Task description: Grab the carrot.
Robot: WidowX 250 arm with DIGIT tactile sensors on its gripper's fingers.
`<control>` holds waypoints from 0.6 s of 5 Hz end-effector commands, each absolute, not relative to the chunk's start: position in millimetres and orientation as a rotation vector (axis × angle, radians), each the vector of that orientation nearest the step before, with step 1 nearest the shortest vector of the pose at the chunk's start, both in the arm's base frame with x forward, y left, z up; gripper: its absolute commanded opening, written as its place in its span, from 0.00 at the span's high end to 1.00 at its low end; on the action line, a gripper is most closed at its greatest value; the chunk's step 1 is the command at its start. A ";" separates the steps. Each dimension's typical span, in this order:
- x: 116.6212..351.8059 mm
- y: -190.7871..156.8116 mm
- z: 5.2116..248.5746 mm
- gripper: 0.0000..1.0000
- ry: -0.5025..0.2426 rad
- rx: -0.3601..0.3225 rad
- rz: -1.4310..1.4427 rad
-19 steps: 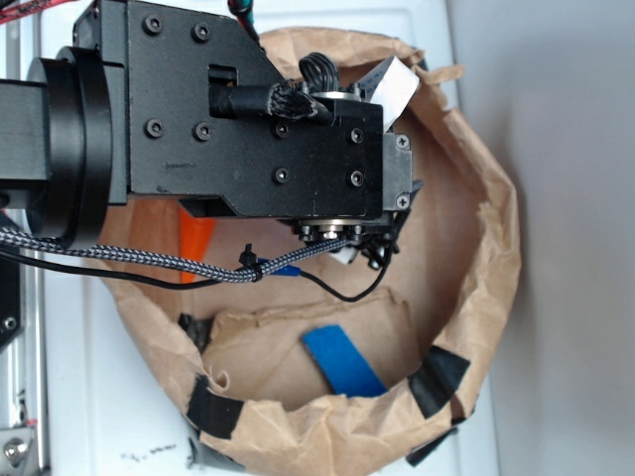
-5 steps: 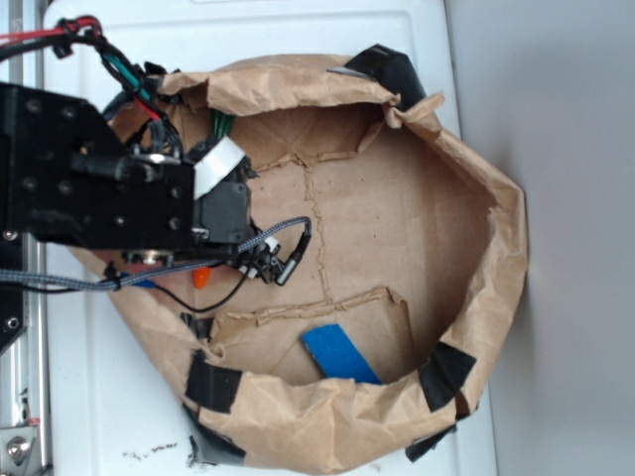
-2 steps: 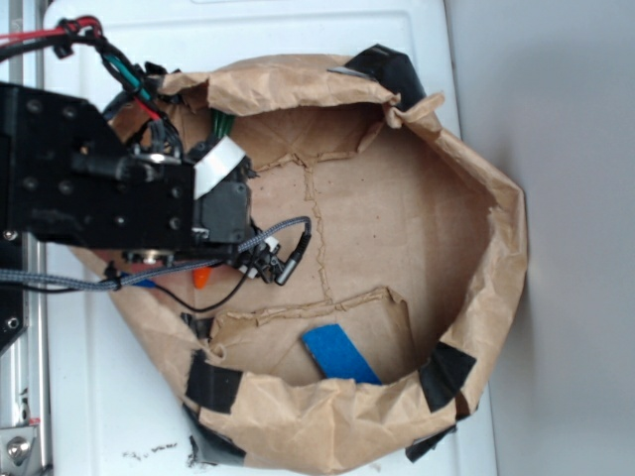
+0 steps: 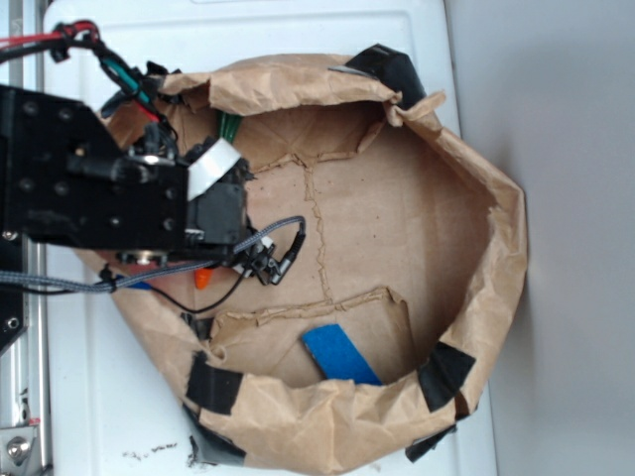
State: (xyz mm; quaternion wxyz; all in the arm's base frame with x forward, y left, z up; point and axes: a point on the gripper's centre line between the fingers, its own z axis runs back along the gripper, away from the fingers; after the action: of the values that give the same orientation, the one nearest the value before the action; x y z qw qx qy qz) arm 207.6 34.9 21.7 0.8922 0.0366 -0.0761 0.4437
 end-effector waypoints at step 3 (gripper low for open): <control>190.1 53.9 60.8 1.00 -0.170 -0.060 0.937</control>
State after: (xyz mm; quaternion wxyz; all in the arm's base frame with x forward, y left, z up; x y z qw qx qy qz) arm 195.7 39.6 55.3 0.8944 -0.0306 -0.0700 0.4406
